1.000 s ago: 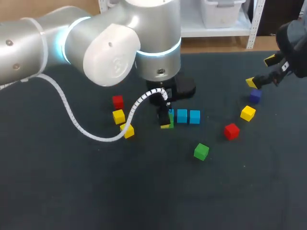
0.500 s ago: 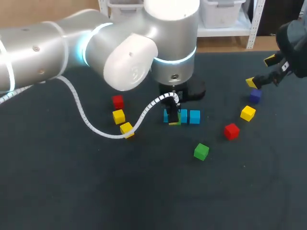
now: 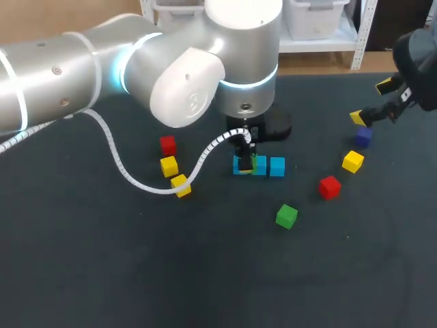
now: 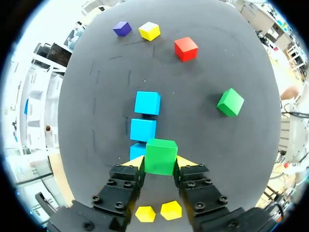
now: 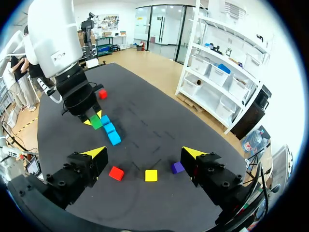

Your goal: Place the blue cubes, place green cubes on the blue cubes, place the yellow cubes on the green cubes, then place the red cubes on the yellow cubes, and place purple cube on the red cubes.

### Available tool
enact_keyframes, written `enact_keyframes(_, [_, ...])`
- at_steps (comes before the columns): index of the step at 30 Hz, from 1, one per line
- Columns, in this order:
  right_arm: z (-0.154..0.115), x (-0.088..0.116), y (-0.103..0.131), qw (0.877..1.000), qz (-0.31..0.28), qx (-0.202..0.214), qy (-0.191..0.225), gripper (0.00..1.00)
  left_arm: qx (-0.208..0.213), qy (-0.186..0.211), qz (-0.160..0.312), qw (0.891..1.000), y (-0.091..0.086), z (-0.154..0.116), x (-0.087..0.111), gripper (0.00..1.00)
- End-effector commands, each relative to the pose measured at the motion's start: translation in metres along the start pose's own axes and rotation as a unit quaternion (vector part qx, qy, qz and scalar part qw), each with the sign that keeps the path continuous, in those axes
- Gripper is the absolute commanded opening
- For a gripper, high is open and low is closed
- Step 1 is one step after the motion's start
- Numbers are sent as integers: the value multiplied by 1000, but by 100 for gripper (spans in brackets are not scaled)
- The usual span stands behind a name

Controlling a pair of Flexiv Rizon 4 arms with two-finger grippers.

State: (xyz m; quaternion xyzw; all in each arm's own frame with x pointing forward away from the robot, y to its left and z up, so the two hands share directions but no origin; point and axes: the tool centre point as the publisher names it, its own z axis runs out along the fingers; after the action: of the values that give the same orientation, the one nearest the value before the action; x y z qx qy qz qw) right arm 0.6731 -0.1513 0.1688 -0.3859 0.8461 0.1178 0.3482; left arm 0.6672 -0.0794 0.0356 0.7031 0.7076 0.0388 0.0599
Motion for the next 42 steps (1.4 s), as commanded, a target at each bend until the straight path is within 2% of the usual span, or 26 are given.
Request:
enact_keyframes(1, [0,1,1,1000,0,3,-1,100,-3,0,7,1000,1,2,-1,0])
enact_keyframes(6, [0,1,1,1000,0,3,-1,100,-12,6,17,1000,5,5,-6,0])
enact_keyframes(27, [0,1,1,1000,0,3,-1,100,0,12,-11,1000,27,11,-6,0])
enact_keyframes(42, [0,1,1,1000,0,3,-1,100,5,17,-12,1000,23,10,-3,0])
